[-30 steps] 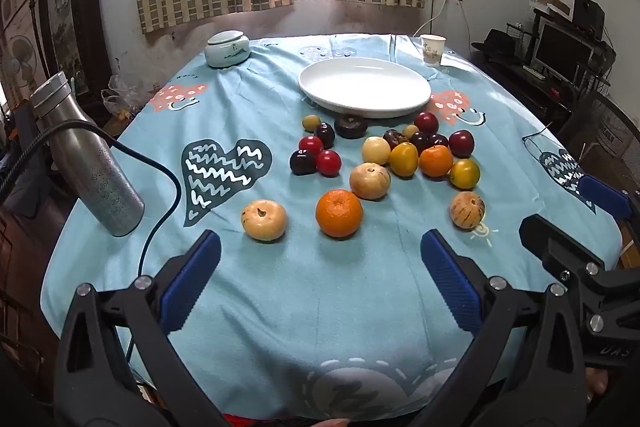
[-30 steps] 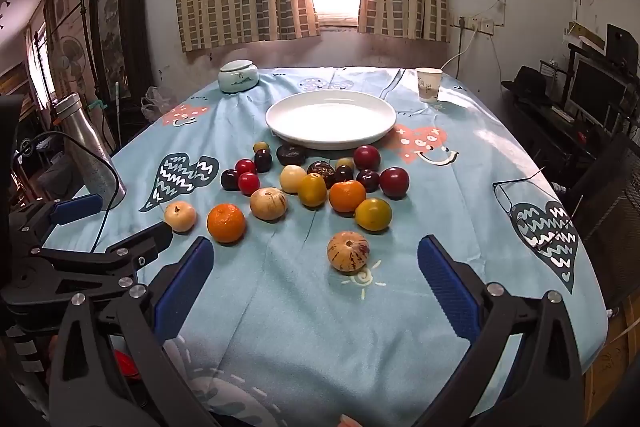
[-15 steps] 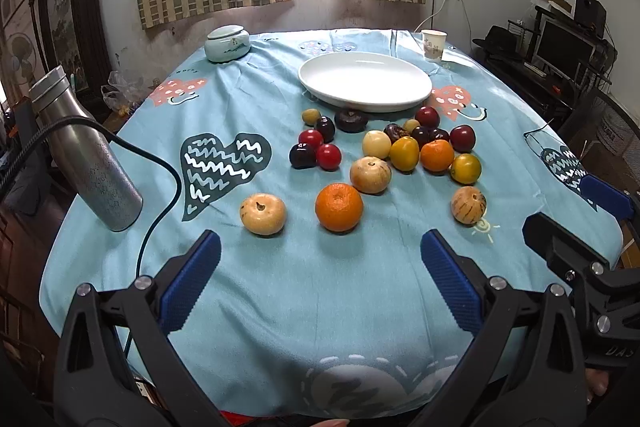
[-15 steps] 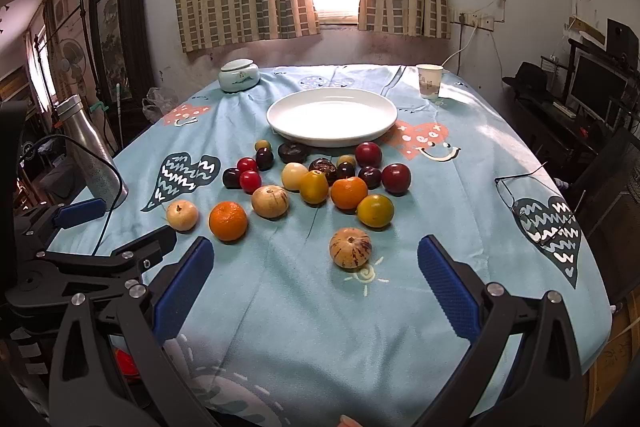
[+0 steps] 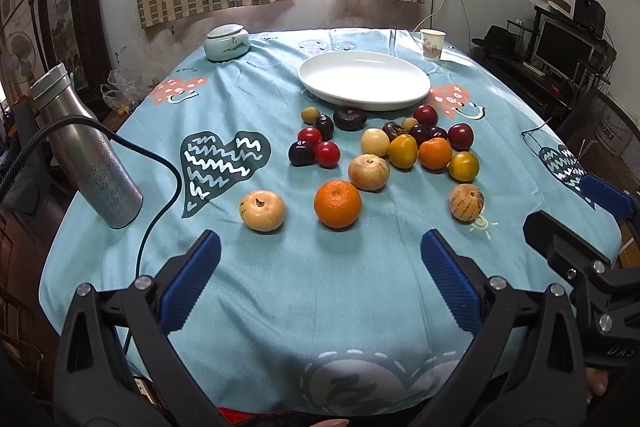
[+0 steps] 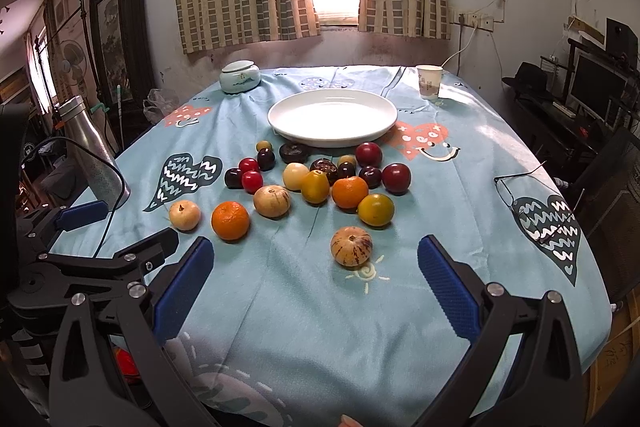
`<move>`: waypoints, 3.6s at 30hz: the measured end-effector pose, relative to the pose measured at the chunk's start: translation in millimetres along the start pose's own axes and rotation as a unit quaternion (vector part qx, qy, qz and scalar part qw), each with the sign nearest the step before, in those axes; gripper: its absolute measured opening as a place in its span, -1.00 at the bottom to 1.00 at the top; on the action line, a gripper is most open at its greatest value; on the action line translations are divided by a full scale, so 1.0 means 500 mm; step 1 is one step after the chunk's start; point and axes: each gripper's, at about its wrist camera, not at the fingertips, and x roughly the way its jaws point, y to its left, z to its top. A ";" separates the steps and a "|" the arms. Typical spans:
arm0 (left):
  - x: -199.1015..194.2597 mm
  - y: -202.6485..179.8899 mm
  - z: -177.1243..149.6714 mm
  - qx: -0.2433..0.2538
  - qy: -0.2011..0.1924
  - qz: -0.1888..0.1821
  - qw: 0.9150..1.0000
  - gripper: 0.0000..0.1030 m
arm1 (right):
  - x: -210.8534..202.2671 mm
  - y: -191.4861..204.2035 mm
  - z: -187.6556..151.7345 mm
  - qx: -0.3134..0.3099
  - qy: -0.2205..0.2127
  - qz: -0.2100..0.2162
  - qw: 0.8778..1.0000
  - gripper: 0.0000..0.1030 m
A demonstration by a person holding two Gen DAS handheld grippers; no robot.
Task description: Organize fruits
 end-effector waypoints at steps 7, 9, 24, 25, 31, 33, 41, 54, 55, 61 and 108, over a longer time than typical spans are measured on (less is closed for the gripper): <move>-0.001 0.001 0.001 0.001 0.000 0.000 1.000 0.96 | 0.001 0.002 -0.001 0.000 0.001 0.001 1.000 0.97; -0.001 0.001 0.000 0.001 0.000 0.000 1.000 0.96 | 0.001 0.002 -0.001 0.001 0.001 0.001 1.000 0.97; -0.004 -0.004 -0.015 0.001 0.002 0.000 1.000 0.96 | -0.005 0.002 0.000 0.003 0.003 0.002 1.000 0.97; -0.004 -0.004 -0.016 0.001 0.002 0.000 1.000 0.96 | -0.006 0.003 -0.001 0.003 0.003 0.002 1.000 0.97; -0.004 -0.003 -0.013 0.000 0.002 0.000 1.000 0.96 | -0.006 0.003 -0.001 0.003 0.003 0.002 1.000 0.97; -0.004 -0.003 -0.013 0.001 0.003 0.000 1.000 0.96 | -0.006 0.002 -0.001 0.003 0.003 0.002 1.000 0.97; -0.004 -0.002 -0.012 0.000 0.003 0.000 1.000 0.96 | -0.007 0.003 -0.002 0.004 0.003 0.002 1.000 0.97; -0.005 -0.005 -0.017 0.001 0.005 -0.001 1.000 0.96 | -0.005 0.000 -0.003 0.006 0.005 0.002 1.000 0.97; -0.006 -0.007 -0.020 0.002 0.005 -0.002 1.000 0.96 | -0.005 0.000 -0.003 0.006 0.005 0.003 1.000 0.97; 0.004 0.002 -0.028 0.007 0.004 -0.030 1.000 0.96 | 0.005 -0.006 -0.010 0.001 0.000 0.018 1.000 0.97; 0.245 0.145 0.014 0.009 0.077 -0.116 0.990 0.85 | 0.287 -0.114 -0.024 0.031 0.137 0.075 0.987 0.01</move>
